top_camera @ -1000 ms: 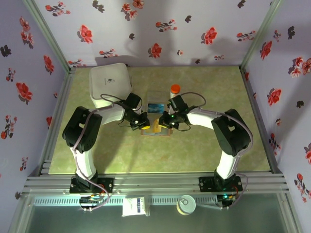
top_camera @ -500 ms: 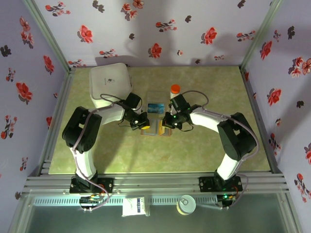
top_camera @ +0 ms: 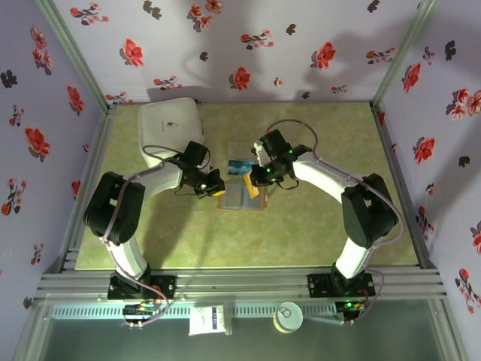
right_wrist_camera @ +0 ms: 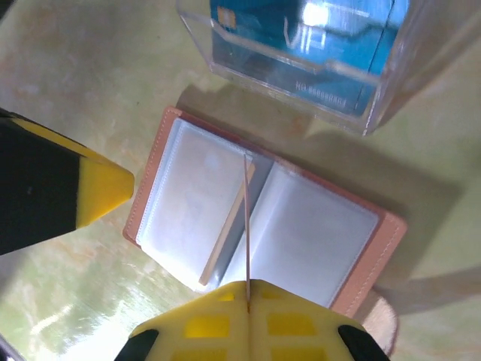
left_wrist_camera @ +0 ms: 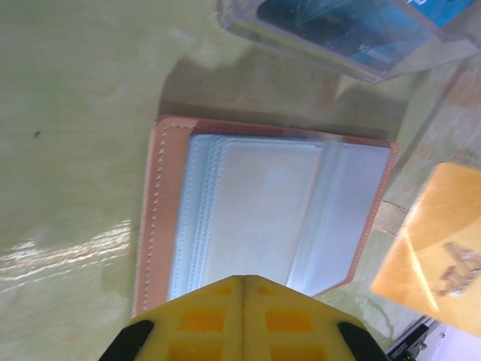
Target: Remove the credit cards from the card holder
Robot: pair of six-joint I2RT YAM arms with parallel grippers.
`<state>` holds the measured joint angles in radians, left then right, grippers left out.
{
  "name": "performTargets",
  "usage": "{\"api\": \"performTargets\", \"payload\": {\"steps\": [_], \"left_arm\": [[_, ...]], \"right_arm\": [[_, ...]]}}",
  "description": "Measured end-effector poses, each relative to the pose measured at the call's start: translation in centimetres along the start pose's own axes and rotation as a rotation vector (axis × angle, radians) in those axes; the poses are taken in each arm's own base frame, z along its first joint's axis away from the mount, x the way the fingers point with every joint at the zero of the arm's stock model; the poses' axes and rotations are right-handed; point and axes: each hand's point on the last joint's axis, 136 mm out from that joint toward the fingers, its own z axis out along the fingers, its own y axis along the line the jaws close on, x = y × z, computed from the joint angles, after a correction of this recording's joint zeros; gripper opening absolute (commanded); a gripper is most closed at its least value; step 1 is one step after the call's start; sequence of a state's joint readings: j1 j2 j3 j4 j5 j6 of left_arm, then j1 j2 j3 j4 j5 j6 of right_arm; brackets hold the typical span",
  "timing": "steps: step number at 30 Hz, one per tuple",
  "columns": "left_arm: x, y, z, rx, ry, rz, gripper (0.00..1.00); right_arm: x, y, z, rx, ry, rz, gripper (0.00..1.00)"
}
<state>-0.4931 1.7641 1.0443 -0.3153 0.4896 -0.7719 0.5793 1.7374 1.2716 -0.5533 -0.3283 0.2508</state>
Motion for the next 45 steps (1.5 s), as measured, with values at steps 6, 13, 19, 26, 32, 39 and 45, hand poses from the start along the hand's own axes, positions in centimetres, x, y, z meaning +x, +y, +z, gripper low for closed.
{"api": "performTargets", "payload": {"steps": [6, 13, 19, 26, 32, 39, 45], "left_arm": [[0.1, 0.8, -0.3, -0.005, -0.004, -0.015, 0.03], [0.6, 1.3, -0.7, -0.005, -0.007, -0.021, 0.03], [0.7, 1.2, -1.2, 0.000, -0.017, -0.018, 0.03], [0.5, 1.5, -1.6, -0.007, -0.027, -0.028, 0.03], [0.3, 1.9, -1.7, -0.016, -0.028, -0.040, 0.03], [0.0, 2.2, -2.0, -0.017, -0.036, -0.051, 0.03], [0.0, 2.7, -2.1, -0.024, -0.041, -0.060, 0.03]], "right_arm": [[-2.2, 0.0, -1.0, 0.047, 0.016, -0.297, 0.00], [-3.3, 0.2, -1.8, 0.060, 0.083, -0.698, 0.00], [-6.8, -0.1, -2.2, 0.072, 0.089, -0.877, 0.00], [-10.8, -0.6, -0.7, 0.058, 0.098, -0.960, 0.00], [-12.5, -0.6, 0.9, 0.032, 0.099, -0.985, 0.00], [-12.6, -0.3, 2.2, -0.009, 0.101, -0.992, 0.00], [-12.2, -0.7, 3.3, -0.023, 0.122, -0.992, 0.00]]}}
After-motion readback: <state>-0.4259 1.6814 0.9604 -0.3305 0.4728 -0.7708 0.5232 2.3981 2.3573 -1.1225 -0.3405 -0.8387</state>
